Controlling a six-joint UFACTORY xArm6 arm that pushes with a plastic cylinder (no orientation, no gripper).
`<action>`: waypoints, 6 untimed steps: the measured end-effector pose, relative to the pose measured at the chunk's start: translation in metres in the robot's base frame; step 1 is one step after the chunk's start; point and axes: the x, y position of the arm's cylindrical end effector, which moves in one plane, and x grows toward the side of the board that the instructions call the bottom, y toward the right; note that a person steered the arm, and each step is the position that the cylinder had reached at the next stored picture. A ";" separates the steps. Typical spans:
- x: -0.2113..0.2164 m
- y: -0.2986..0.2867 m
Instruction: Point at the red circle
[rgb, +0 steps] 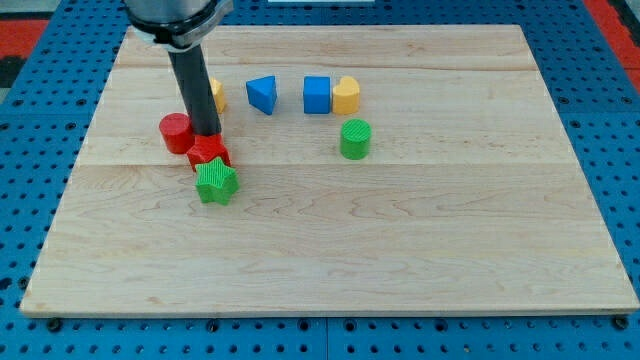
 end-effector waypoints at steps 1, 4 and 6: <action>0.014 -0.008; 0.015 0.029; 0.046 0.128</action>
